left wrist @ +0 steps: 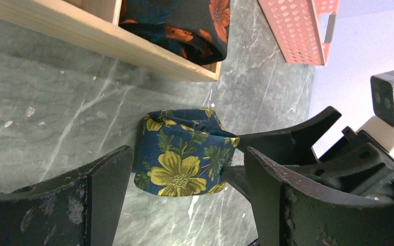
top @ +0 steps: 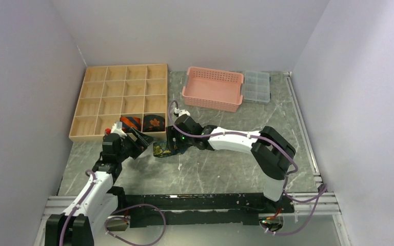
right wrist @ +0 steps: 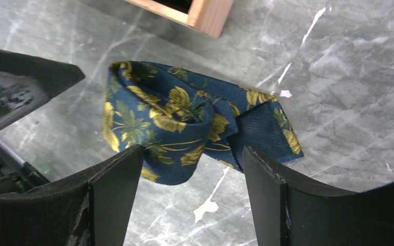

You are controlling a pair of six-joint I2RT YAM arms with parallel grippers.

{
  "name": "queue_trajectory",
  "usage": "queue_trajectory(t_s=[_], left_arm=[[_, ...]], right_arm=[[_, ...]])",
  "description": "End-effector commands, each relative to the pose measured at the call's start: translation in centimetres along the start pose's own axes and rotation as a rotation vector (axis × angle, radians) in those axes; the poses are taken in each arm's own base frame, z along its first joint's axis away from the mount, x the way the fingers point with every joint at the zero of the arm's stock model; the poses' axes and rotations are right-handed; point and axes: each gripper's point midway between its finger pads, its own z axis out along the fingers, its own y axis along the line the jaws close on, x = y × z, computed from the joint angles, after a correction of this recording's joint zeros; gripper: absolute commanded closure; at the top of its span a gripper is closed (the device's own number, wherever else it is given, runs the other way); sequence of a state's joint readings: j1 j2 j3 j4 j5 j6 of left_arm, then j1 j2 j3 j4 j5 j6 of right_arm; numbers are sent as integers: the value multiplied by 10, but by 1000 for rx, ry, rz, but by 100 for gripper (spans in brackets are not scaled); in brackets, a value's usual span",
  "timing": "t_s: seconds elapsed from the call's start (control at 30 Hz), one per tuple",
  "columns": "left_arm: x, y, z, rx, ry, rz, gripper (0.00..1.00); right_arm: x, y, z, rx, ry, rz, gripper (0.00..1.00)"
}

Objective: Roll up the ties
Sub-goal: Roll the tie at the center of the board.

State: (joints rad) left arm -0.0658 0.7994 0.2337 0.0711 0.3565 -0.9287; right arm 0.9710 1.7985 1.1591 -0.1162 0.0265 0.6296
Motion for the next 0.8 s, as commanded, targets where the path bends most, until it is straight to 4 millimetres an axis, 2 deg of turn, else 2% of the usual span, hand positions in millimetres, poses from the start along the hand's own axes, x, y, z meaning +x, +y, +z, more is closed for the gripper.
queue_trajectory(t_s=[0.0, 0.3, 0.57, 0.63, 0.77], left_arm=[[4, 2, -1, 19, 5, 40, 15], [11, 8, 6, 29, 41, 61, 16], [18, 4, 11, 64, 71, 86, 16], [21, 5, 14, 58, 89, 99, 8], [28, 2, 21, 44, 133, 129, 7]], right_arm=[[-8, -3, 5, 37, -19, -21, 24], [7, -26, 9, 73, -1, 13, 24], [17, -41, 10, 50, 16, 61, 25], [20, -43, 10, 43, 20, 66, 25], [22, -50, 11, 51, 19, 75, 25]])
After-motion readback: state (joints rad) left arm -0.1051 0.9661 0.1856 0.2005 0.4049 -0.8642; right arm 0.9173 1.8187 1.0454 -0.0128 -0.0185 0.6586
